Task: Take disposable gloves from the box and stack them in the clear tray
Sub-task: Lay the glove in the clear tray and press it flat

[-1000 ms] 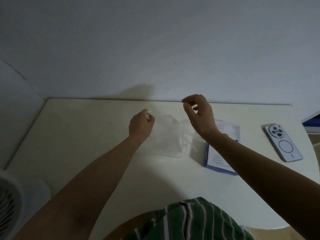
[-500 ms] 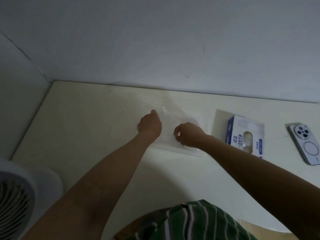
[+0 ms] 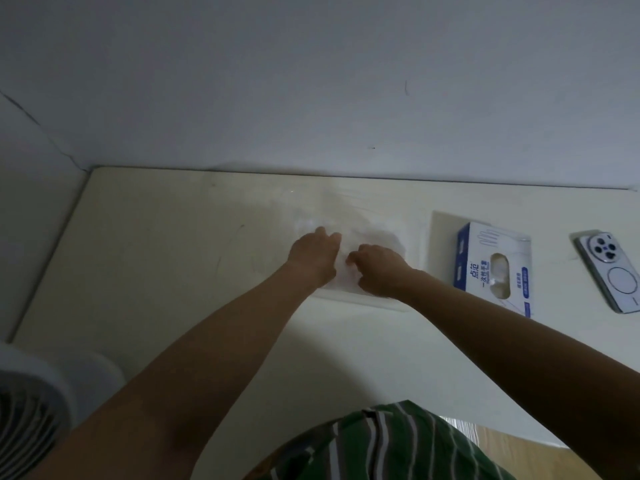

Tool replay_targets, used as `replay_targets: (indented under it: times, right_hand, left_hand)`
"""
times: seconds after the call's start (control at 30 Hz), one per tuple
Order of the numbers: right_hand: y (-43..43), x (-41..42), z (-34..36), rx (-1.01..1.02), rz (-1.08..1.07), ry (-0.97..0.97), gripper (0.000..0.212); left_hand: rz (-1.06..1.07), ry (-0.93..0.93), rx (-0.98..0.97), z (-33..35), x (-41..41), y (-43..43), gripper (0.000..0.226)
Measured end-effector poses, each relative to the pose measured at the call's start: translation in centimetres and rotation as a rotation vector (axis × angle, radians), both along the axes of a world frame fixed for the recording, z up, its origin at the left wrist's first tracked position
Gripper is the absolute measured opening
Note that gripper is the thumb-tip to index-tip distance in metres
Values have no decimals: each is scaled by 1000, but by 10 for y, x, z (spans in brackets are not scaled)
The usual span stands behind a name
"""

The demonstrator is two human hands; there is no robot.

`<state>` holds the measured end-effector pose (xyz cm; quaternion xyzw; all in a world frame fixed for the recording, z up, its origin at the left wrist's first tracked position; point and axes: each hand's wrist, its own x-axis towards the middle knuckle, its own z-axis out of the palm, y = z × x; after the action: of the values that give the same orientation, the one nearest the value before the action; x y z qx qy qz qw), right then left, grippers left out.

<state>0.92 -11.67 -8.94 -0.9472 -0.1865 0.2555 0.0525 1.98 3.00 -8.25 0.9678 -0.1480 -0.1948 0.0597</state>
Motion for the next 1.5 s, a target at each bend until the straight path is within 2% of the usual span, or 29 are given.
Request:
replay_targets:
  times: [0.1, 0.17, 0.23, 0.27, 0.4, 0.5, 0.57, 0.63, 0.7, 0.77, 0.83, 0.9, 0.97, 1.03, 1.13, 1.23, 1.4, 1.5]
  right_hand:
    - [2, 3, 5, 146, -89, -144, 38]
    - [7, 5, 10, 328, -76, -286, 29]
    - [14, 6, 12, 434, -29, -277, 23]
    - [17, 7, 9, 417, -17, -225, 22]
    - [15, 9, -9, 73, -103, 8, 31]
    - [5, 9, -19, -15, -197, 89, 66]
    - [1, 12, -24, -61, -218, 123, 93]
    - [0, 14, -28, -84, -225, 163, 107]
    - [1, 15, -31, -94, -219, 192, 107]
    - [2, 14, -32, -96, -221, 194, 105]
    - [2, 13, -32, -90, -228, 182, 101]
    - [2, 13, -32, -68, -225, 150, 91]
    - [1, 13, -31, -56, -227, 163, 93]
    - [1, 12, -29, -66, -232, 199, 106]
    - [-1, 9, -29, -71, -205, 178, 111]
    - [-1, 6, -29, -76, -199, 195, 112]
    - [1, 5, -31, -111, -185, 188, 110]
    - [1, 4, -30, -122, -186, 146, 105]
  left_hand:
    - [40, 207, 96, -11, 3, 9, 82]
    - [50, 210, 109, -15, 5, 11, 93]
    - [59, 201, 85, -16, 4, 12, 95]
    - [69, 201, 68, -17, 5, 12, 96]
    - [92, 198, 93, -17, 7, 11, 107]
    - [106, 219, 102, -16, 10, 10, 111]
    - [107, 221, 82, -15, 11, 9, 99]
    - [119, 143, 66, -11, 13, 7, 69]
    - [84, -37, 110, -6, 14, 6, 45]
    - [-62, -275, 167, 3, 18, 5, 34]
    - [-218, -394, 45, 13, 21, 1, 23]
    - [-317, -265, -71, 15, 19, -11, 23]
    - [-303, -32, 19, 7, 11, -22, 25]
    - [-146, 83, 142, -6, 7, -21, 36]
    - [80, 123, 198, -14, 5, -7, 73]
    - [73, 125, 260, -20, 5, -4, 94]
    - [102, 307, 306, -26, 7, -7, 101]
    - [105, 295, 293, -25, 6, -5, 99]
